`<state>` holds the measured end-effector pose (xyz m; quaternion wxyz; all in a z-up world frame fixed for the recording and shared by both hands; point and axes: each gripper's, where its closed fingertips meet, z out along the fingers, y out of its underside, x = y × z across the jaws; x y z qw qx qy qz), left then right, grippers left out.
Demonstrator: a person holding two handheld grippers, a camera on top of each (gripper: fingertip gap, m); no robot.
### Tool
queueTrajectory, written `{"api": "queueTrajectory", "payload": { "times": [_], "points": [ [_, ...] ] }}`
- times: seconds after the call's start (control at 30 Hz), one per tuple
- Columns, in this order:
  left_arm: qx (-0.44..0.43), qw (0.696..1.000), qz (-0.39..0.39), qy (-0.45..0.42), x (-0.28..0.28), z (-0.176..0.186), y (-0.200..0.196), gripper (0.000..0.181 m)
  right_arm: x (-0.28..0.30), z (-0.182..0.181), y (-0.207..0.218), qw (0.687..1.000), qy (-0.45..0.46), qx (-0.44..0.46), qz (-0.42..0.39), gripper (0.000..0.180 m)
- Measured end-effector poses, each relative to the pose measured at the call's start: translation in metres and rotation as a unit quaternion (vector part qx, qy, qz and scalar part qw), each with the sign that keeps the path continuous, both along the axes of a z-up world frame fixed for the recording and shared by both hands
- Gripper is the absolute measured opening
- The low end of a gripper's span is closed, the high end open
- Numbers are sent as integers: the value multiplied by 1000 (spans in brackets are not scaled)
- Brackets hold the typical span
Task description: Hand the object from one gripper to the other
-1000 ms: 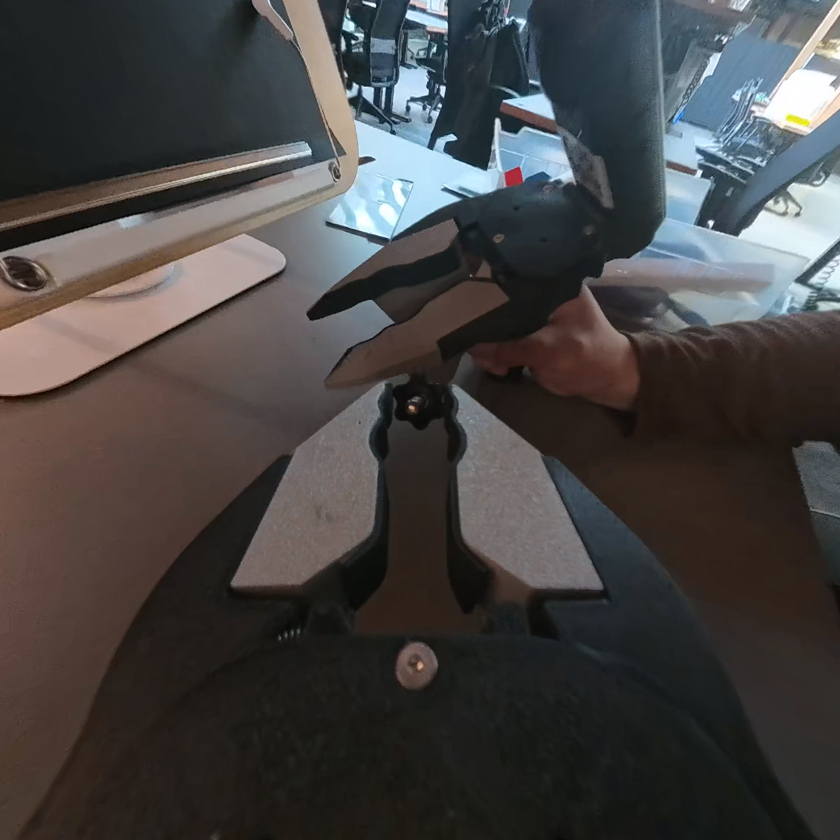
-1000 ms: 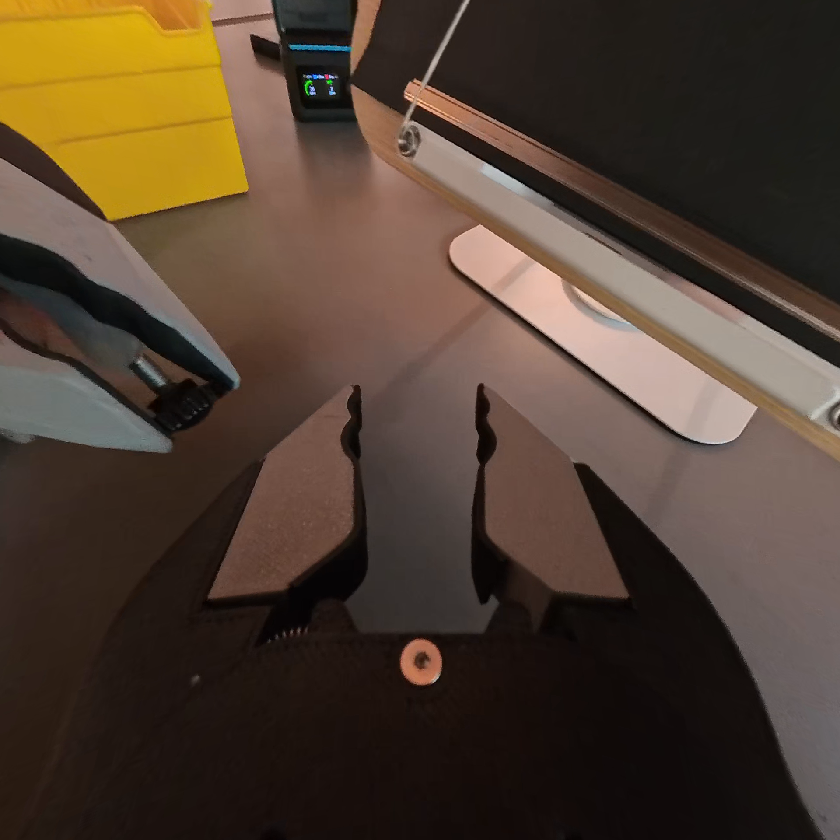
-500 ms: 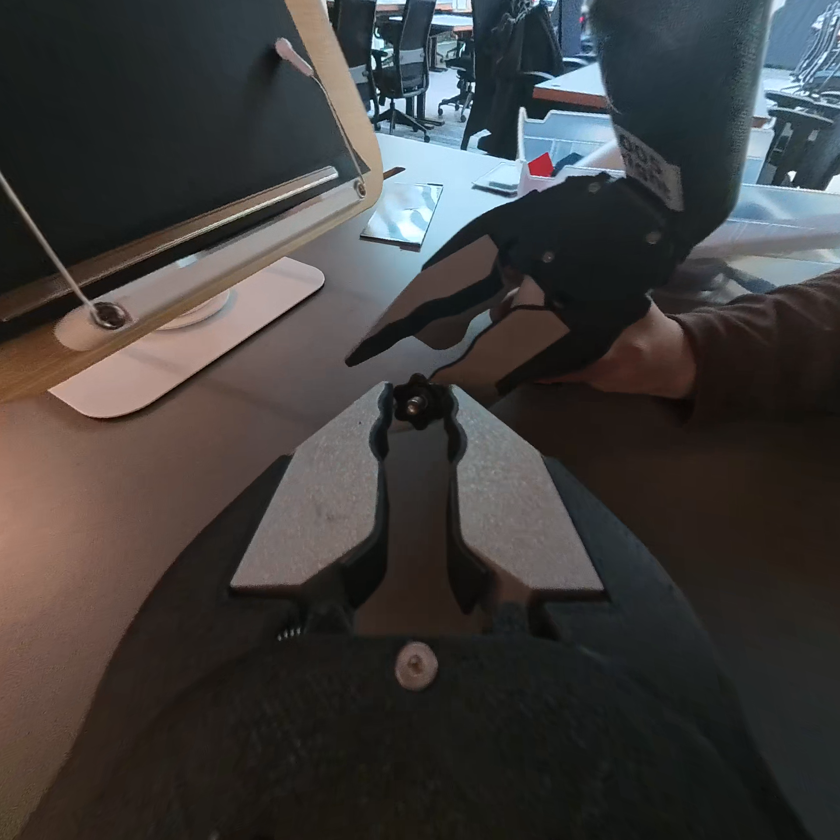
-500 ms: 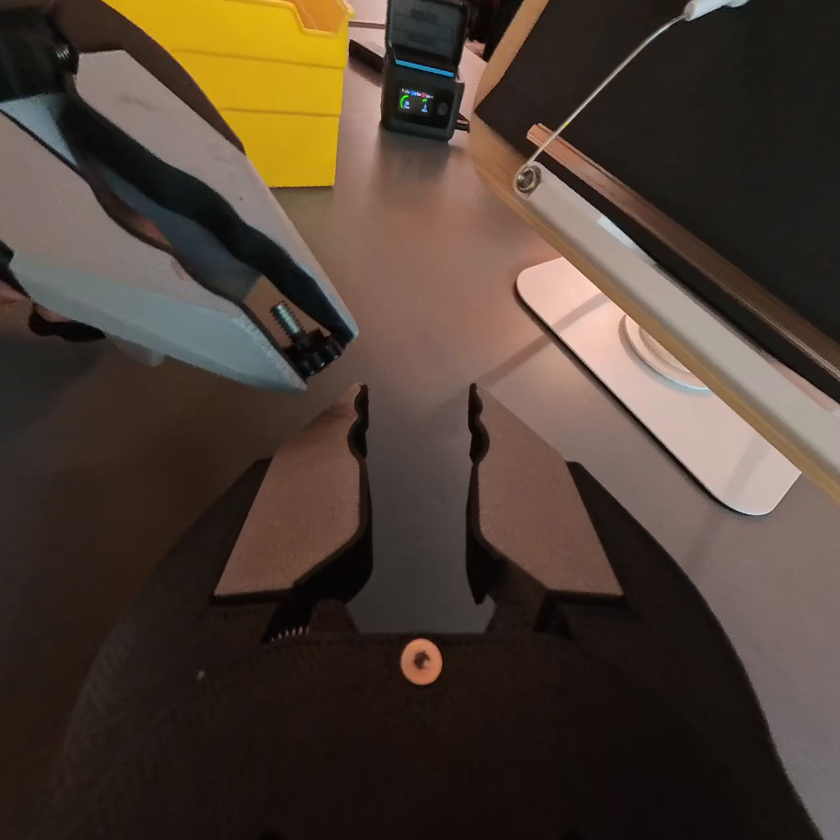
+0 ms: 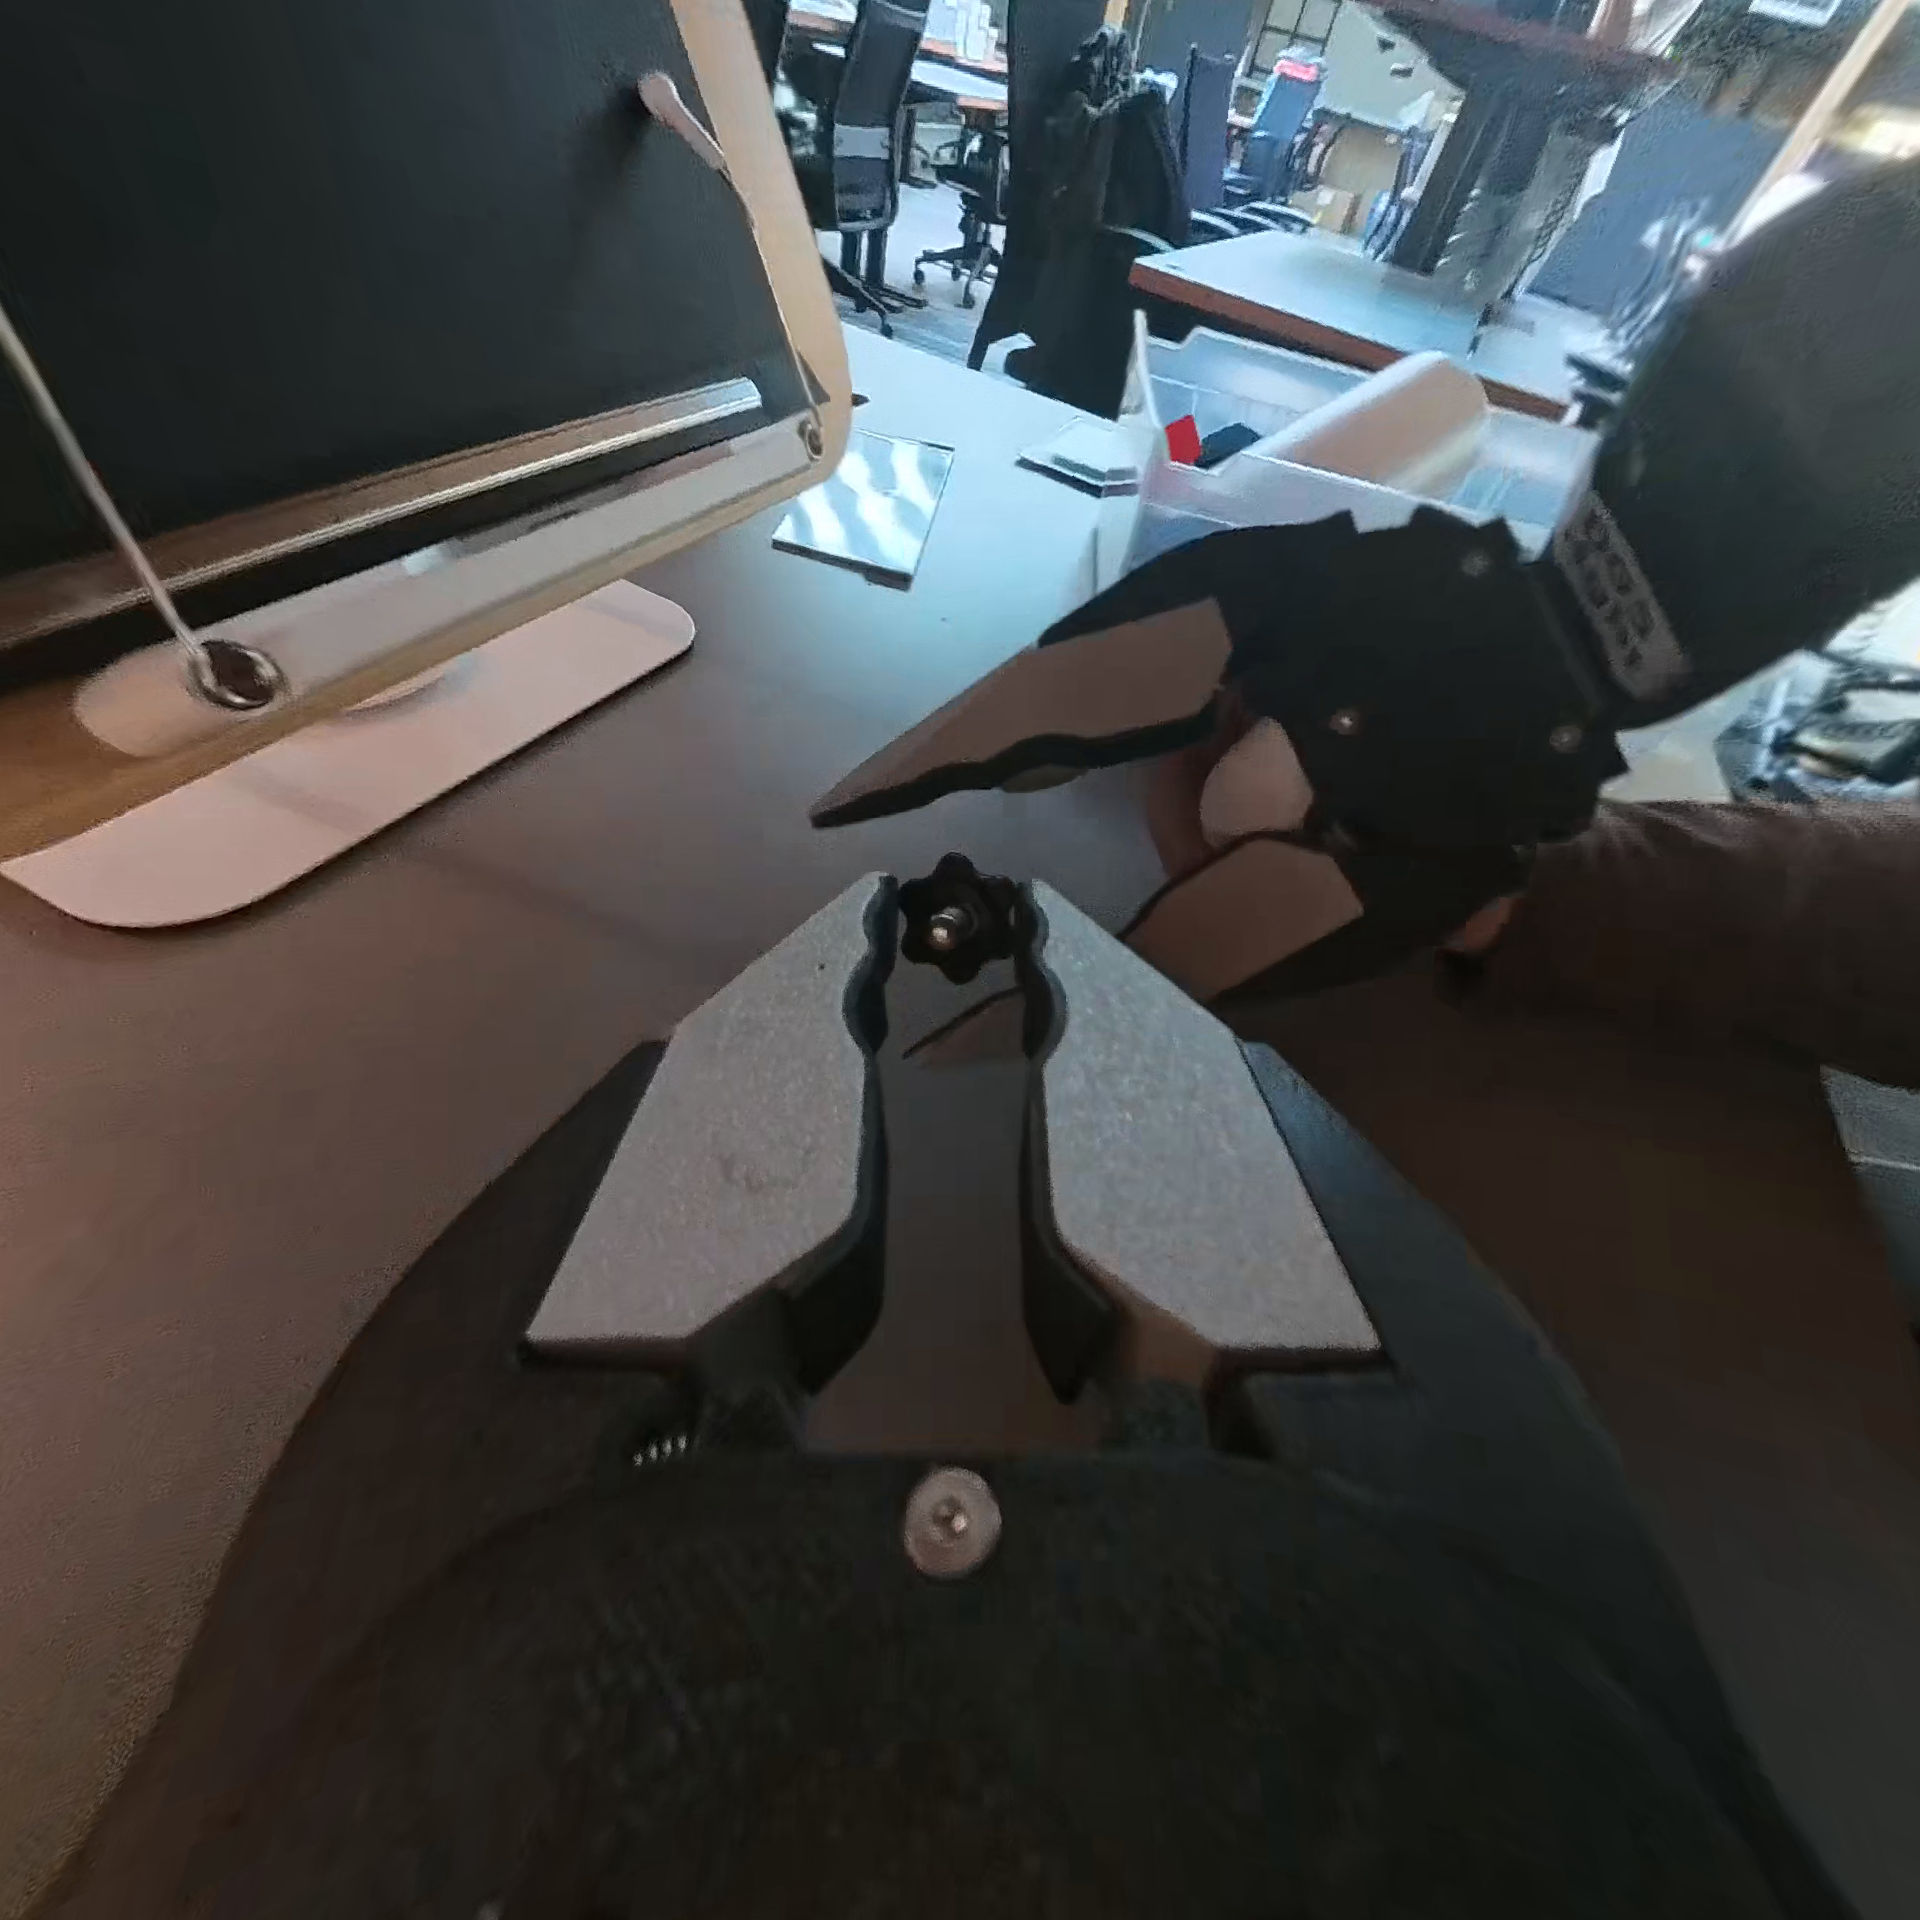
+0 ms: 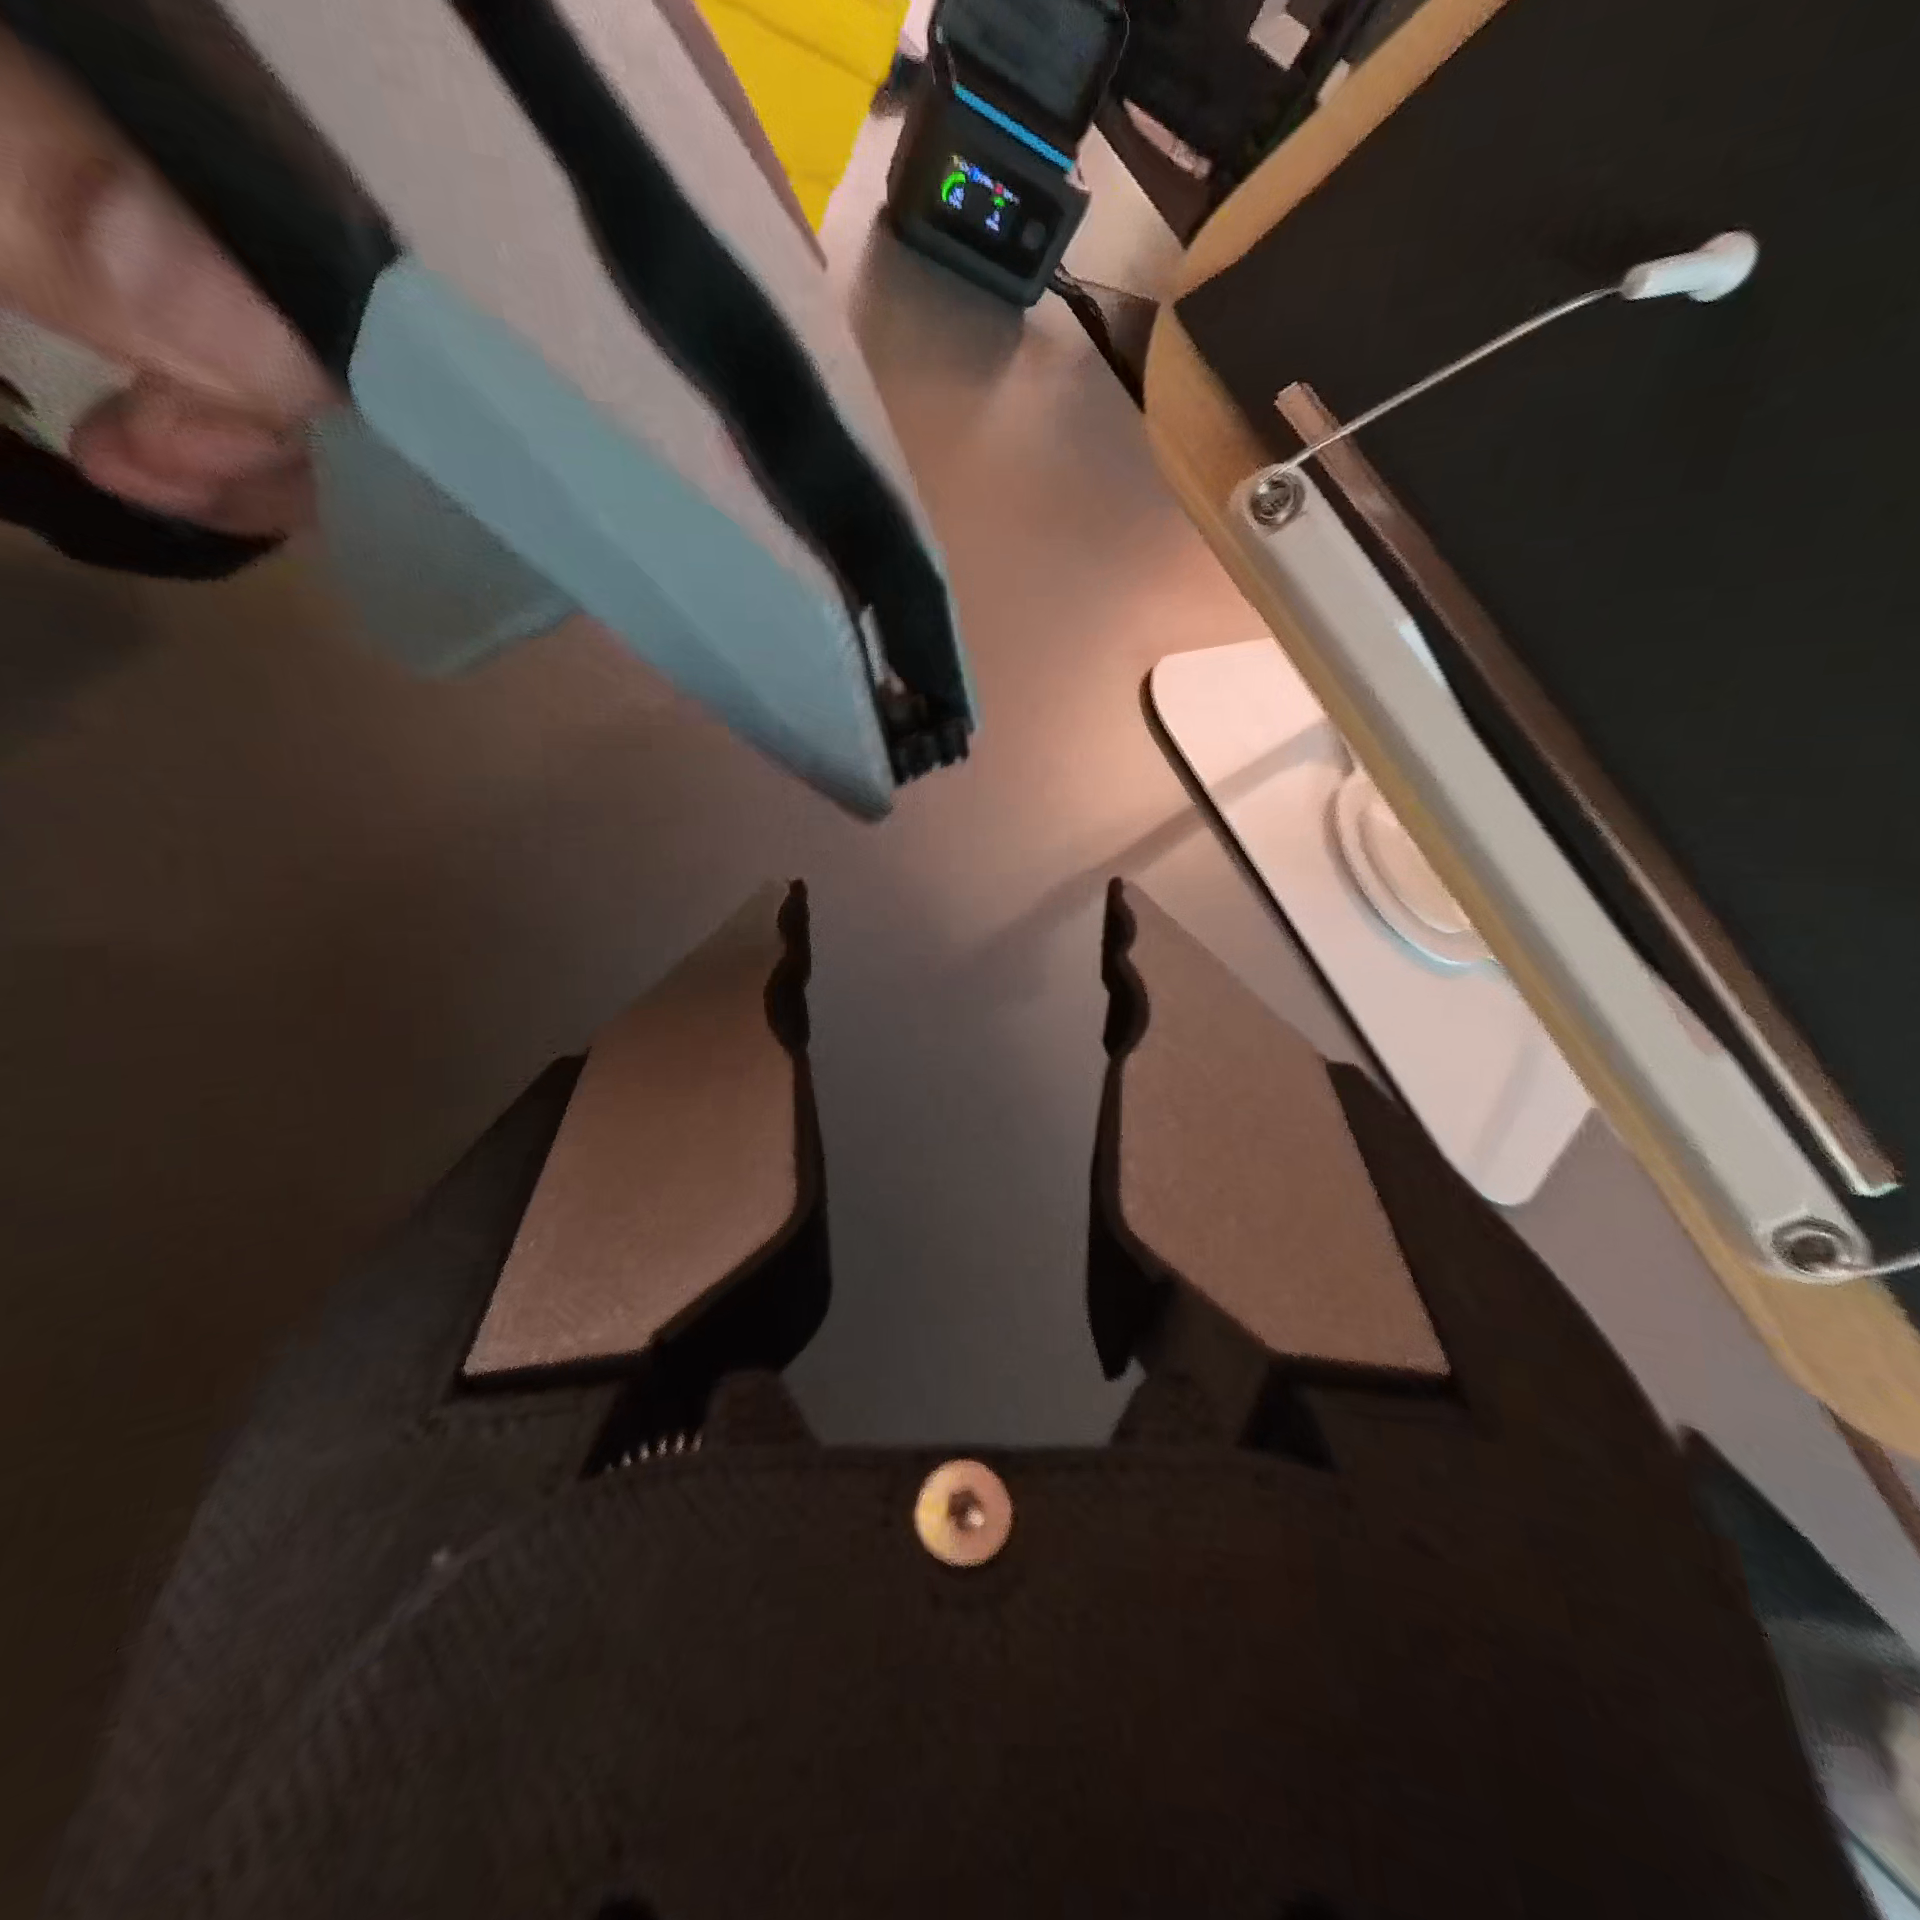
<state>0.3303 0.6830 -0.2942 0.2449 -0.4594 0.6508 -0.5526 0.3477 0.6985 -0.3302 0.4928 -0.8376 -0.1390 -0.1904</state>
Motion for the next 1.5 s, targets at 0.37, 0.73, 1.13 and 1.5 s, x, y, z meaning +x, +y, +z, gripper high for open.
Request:
{"api": "queueTrajectory", "payload": {
  "times": [0.37, 0.73, 1.13, 1.5],
  "points": [
    [-161, 978, -133, 10, -17, 23, -18, 19, -19, 35, -14, 996, -67, 62, 7, 49],
    [-283, 941, -176, 62, -20, 25, -22, 19, -43, 54, -18, 990, -85, 97, 64, 38],
    [-225, 969, -97, 29, -5, 24, -1, 16, -3, 48, -20, 996, 12, 87, -15, 22],
    [102, 991, -3, -90, 0, 20, -13, 58, -16, 73, -35, 783, 593, 130, 138, 22]
  ]
}}
